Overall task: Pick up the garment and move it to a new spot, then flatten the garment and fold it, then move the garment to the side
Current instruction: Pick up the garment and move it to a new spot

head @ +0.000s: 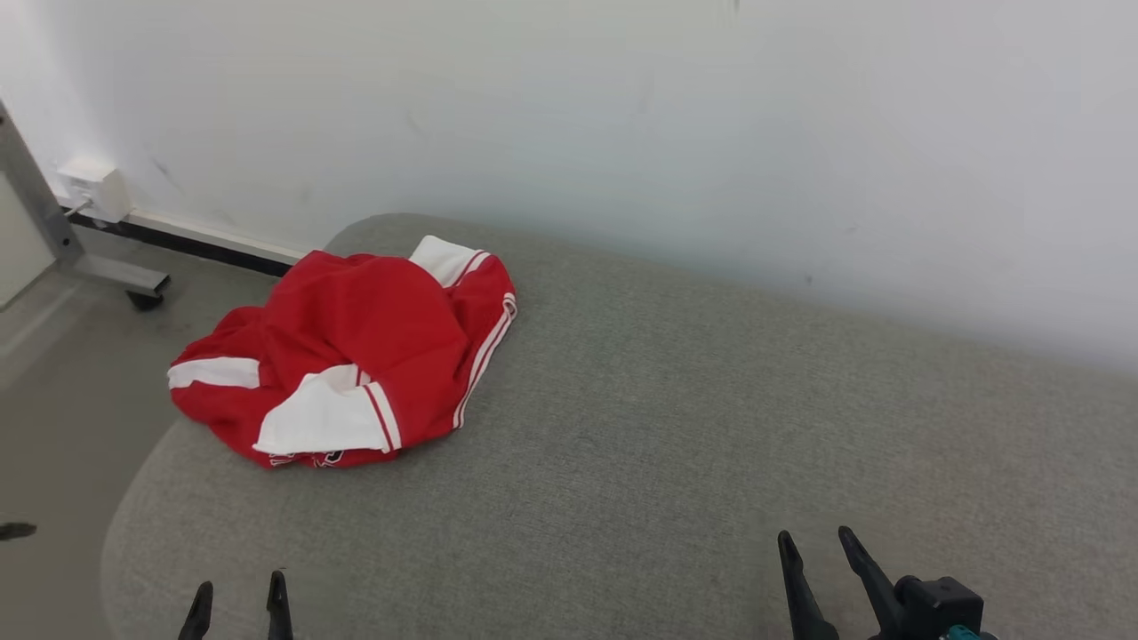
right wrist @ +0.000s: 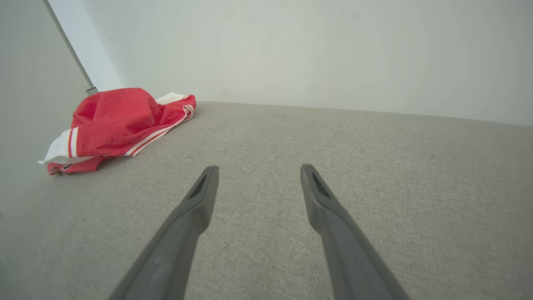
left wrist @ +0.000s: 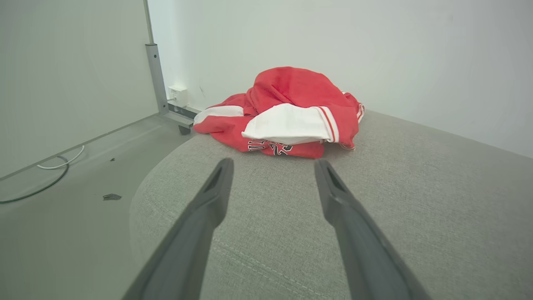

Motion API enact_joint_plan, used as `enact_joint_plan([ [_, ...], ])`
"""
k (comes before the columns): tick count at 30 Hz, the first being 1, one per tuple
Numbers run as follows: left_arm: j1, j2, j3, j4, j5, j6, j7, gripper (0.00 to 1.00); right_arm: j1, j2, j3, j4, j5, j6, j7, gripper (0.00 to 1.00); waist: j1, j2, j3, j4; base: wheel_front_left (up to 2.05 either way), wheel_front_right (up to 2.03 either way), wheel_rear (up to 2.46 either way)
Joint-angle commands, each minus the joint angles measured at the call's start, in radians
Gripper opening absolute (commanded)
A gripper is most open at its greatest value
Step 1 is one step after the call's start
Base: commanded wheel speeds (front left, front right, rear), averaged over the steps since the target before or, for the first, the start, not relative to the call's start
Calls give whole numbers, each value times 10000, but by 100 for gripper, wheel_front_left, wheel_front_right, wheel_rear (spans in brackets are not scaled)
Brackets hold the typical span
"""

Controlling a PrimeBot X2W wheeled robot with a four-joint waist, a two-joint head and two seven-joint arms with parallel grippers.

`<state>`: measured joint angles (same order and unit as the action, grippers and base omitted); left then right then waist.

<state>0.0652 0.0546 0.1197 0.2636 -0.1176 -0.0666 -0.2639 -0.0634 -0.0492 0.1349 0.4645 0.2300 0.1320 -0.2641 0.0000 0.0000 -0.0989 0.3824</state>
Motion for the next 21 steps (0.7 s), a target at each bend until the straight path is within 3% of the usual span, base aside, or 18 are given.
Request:
enact_joint_plan([
  [1,9,39,51,12,43,-25,-10,100,-22,-20,21,-41,62,-24,-2,100,0,0,10,415,0,0,0],
  [13,3,8,108,13,153,-42,-10,100,40,-20,107,-85,29,-24,-4,100,0,0,98,521,0,0,0],
  [21,-1541,343,-166,1051,345,-201,-10,100,-28,-20,316,-103,-149,-24,-5,100,0,0,286,218,0,0,0],
])
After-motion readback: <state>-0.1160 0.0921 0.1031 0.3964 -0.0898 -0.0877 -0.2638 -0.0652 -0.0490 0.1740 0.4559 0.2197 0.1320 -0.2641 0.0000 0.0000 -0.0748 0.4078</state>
